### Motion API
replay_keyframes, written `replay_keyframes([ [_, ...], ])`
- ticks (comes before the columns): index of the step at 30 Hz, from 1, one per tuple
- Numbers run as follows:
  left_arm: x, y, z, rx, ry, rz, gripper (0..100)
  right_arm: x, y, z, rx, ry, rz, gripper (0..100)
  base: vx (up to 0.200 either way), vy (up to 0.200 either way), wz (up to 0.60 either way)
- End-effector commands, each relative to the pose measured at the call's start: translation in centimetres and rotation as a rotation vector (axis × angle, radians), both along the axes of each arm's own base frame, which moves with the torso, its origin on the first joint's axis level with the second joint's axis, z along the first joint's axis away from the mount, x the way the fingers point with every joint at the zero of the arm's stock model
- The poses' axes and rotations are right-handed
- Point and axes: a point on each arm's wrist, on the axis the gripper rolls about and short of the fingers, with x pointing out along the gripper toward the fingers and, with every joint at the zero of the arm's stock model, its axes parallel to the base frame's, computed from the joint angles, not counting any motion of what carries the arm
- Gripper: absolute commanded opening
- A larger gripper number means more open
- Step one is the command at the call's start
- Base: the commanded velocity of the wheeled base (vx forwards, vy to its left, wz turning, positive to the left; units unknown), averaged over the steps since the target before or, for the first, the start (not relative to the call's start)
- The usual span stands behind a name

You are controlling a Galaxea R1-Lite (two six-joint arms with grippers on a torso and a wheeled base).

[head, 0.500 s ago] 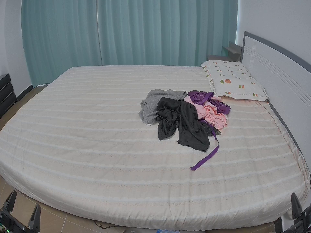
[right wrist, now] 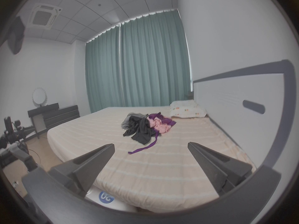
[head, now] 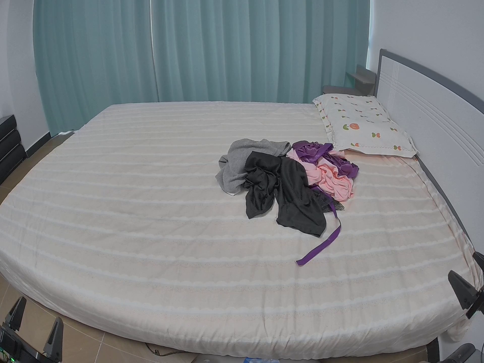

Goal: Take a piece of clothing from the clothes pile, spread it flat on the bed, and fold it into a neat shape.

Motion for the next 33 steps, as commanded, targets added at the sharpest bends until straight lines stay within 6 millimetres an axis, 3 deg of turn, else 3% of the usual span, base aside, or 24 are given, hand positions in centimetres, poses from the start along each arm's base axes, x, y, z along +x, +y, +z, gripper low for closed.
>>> replay_keyframes([
  [1,0.0,0.0,-0.5,0.000,0.006,0.001,100,13.2,3.0,-0.8,0.100,0.412,0.127,100,0.000,0.000,0.00],
  [3,0.0,0.0,-0.5,0.000,0.006,0.001,100,16.1,3.6,-1.4,0.122,0.444,0.124,100,0.000,0.000,0.00],
  [4,0.0,0.0,-0.5,0.000,0.006,0.001,100,16.1,3.6,-1.4,0.122,0.444,0.124,100,0.000,0.000,0.00],
  [5,0.0,0.0,-0.5,0.000,0.006,0.001,100,19.1,4.6,-2.0,0.167,0.466,0.127,100,0.000,0.000,0.00],
  [6,0.0,0.0,-0.5,0.000,0.005,-0.001,100,20.7,5.3,-2.5,0.189,0.479,0.132,100,0.000,0.000,0.00],
  [8,0.0,0.0,-0.5,0.000,0.005,-0.001,100,21.7,5.8,-2.9,0.203,0.489,0.130,100,0.000,0.000,0.00],
  [9,0.0,0.0,-0.5,0.000,0.005,0.001,100,24.7,6.9,-4.5,0.230,0.518,0.119,100,0.000,0.000,0.00],
  [16,0.0,0.0,-0.5,0.000,0.006,0.001,100,32.4,10.2,-8.2,0.283,0.538,0.072,100,0.000,0.000,0.00],
  [22,0.0,0.0,-0.5,0.000,0.006,0.001,100,35.6,12.2,-11.1,0.338,0.576,0.057,100,0.000,0.000,0.00],
  [28,0.0,0.0,-0.5,0.000,0.006,0.001,100,38.2,12.9,-13.7,0.348,0.601,0.039,100,0.000,0.000,0.00],
  [33,0.0,0.0,-0.5,0.000,0.006,0.001,100,39.7,13.4,-13.9,0.376,0.628,0.020,100,0.000,0.000,0.00],
])
